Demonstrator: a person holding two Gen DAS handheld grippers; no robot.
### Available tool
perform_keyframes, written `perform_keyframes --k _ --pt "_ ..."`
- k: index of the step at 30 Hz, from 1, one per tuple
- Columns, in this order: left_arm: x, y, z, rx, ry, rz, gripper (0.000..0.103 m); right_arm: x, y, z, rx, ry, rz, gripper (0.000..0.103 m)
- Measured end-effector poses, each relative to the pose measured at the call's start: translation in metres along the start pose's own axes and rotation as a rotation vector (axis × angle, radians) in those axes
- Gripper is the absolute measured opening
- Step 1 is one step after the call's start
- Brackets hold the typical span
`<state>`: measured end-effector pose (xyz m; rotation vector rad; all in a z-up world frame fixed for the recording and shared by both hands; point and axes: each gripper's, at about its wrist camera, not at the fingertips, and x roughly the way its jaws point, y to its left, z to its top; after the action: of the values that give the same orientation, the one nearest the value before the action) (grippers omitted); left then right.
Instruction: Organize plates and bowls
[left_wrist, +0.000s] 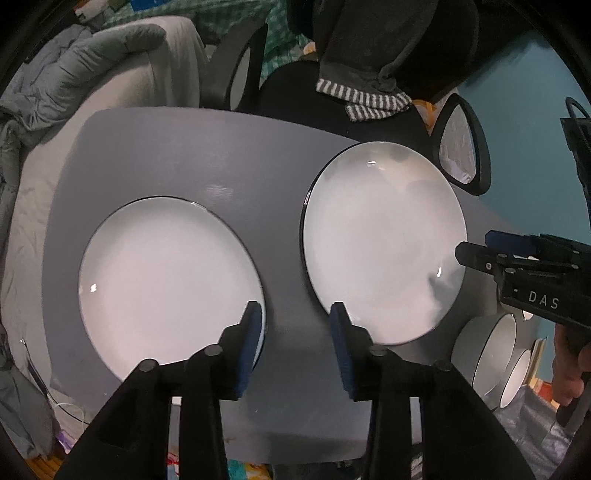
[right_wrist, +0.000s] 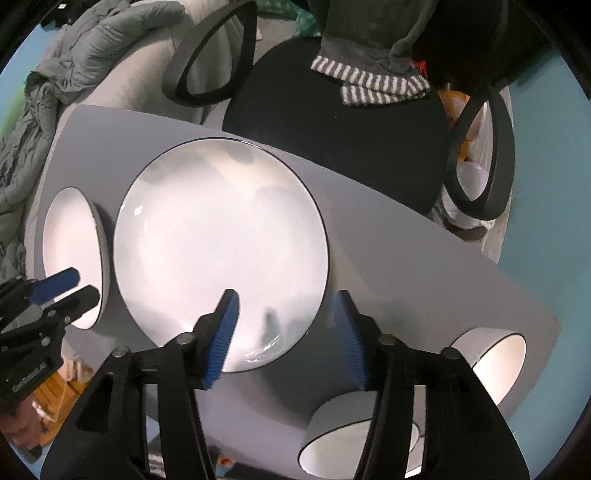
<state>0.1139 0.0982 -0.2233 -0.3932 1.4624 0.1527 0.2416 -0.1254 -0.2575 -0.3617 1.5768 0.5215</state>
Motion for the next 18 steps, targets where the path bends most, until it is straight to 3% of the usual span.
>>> perform_keyframes --k 12,18 --pt "-0.043 0.019 -0.038 0.008 -0.104 0.035 0.056 -0.023 0.027 -0.025 -0.027 -0.072 -0.007 0.063" --pt "-0.057 0.028 -0.052 0.031 -0.159 0.086 0.065 -0.028 0.043 -0.035 -0.027 -0.080 0.030 0.063"
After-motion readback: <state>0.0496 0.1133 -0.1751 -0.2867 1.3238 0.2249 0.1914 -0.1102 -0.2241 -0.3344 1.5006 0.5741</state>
